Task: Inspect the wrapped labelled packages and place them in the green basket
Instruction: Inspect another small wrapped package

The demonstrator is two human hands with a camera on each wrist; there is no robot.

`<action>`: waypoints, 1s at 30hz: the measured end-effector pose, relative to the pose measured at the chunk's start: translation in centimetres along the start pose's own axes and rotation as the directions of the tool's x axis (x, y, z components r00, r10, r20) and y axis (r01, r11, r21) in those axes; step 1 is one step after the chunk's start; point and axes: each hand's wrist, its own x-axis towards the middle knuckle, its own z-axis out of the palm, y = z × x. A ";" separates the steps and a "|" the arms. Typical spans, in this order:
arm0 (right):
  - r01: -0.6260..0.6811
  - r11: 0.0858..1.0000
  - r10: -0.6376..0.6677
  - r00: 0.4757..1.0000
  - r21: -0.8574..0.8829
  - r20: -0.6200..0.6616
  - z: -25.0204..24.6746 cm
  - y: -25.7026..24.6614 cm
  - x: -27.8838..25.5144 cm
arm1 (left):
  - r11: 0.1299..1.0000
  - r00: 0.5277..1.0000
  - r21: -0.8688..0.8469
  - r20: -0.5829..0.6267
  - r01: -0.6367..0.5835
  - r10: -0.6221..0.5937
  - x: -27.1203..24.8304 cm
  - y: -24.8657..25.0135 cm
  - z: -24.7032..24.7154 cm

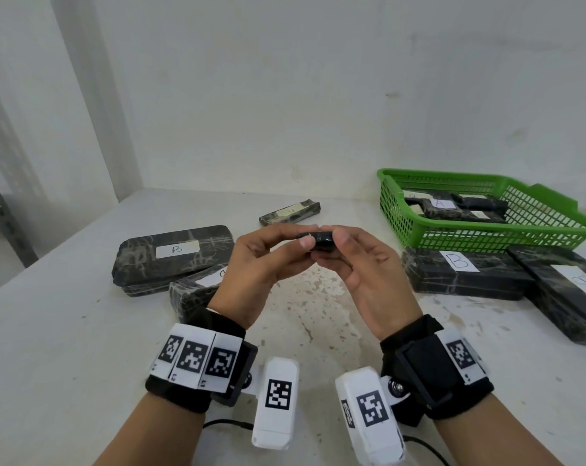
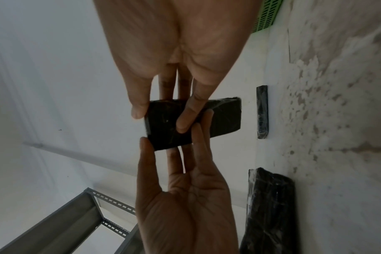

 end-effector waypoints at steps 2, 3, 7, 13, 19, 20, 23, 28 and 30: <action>0.014 0.999 -0.015 0.999 -0.039 -0.031 0.0 0.2 0.0 | 1.000 1.000 0.008 0.016 0.015 -0.015 0.0 0.0 0.0; 0.014 0.998 -0.017 0.999 -0.055 -0.041 0.0 0.3 0.0 | 1.000 0.999 0.011 0.026 0.026 -0.026 0.0 0.0 -0.1; -0.013 0.998 0.011 1.000 -0.055 -0.028 -0.1 0.4 0.0 | 0.998 0.999 0.046 0.005 0.032 -0.033 0.0 -0.1 -0.1; -0.021 0.999 0.021 1.000 -0.027 -0.013 0.0 0.0 0.0 | 0.999 0.999 0.026 0.013 0.038 -0.039 0.0 0.1 -0.1; -0.002 0.999 0.001 1.000 -0.049 -0.029 0.2 0.3 -0.1 | 0.998 0.998 0.020 0.011 0.057 -0.057 0.0 0.2 0.0; -0.005 0.999 0.004 1.000 -0.041 -0.020 0.2 0.3 -0.1 | 0.998 0.998 0.019 0.006 0.059 -0.059 0.0 0.3 -0.1; -0.017 1.000 0.016 1.000 -0.015 -0.003 0.2 0.2 -0.1 | 0.998 0.999 0.028 0.003 0.054 -0.054 0.0 0.3 0.1; 0.005 0.999 -0.007 0.998 -0.043 -0.055 0.2 0.1 -0.1 | 0.999 0.998 0.019 0.031 0.046 -0.046 -0.2 0.4 0.2; 0.009 0.999 -0.013 0.997 -0.053 -0.071 0.2 0.2 -0.2 | 0.999 0.999 0.016 0.010 0.044 -0.044 -0.1 0.3 0.1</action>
